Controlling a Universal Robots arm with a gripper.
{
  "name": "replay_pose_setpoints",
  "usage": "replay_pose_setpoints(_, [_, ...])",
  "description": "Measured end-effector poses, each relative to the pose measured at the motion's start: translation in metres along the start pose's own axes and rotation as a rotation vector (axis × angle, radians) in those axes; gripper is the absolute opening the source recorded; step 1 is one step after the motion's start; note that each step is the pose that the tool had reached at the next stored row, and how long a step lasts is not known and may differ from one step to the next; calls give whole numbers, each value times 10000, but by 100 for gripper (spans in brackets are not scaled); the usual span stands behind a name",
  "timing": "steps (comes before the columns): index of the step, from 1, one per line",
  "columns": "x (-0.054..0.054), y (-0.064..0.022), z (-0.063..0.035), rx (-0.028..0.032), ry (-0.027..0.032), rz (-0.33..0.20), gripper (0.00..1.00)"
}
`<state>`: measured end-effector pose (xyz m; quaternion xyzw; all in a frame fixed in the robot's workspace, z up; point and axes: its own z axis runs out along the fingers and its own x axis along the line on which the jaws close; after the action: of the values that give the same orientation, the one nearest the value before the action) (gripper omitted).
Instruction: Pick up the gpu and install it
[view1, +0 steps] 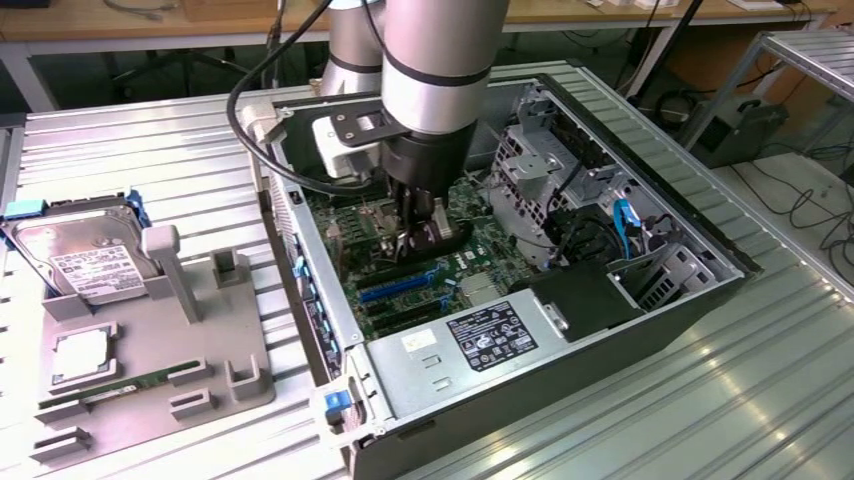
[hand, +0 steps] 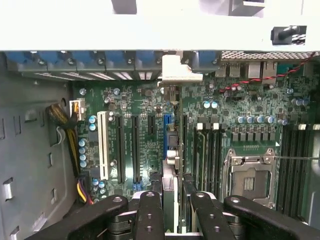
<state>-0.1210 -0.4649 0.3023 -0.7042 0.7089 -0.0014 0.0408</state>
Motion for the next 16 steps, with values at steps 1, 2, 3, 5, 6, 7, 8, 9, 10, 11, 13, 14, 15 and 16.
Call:
replay_pose_setpoints(1, [-8, 6, 9, 1, -2, -1, 27])
replay_pose_setpoints(2, [-11, 16, 21, 2, -3, 0, 27])
replay_pose_setpoints(3, [-13, 25, 32, 0, 0, 0, 27])
replay_pose_setpoints(5, [-12, 41, 62, 1, -1, 0, 27])
replay_pose_setpoints(6, [-11, 46, 76, 1, -1, 0, 27])
replay_pose_setpoints(7, [-10, 48, 93, 1, -1, -1, 27])
replay_pose_setpoints(8, [-9, 51, 113, 1, -2, -1, 27])
replay_pose_setpoints(9, [-7, 58, 139, 1, -1, 0, 27])
replay_pose_setpoints(10, [-6, 63, 153, 0, 1, 0, 27])
replay_pose_setpoints(11, [-5, 68, 170, 1, -1, 0, 27])
replay_pose_setpoints(13, [-4, 85, 199, 0, 0, 0, 27])
replay_pose_setpoints(14, [-3, 96, 211, 0, -1, 0, 27])
replay_pose_setpoints(15, [-2, 112, 221, 0, 1, 0, 27])
replay_pose_setpoints(16, [-1, 124, 230, 2, 0, -2, 27])
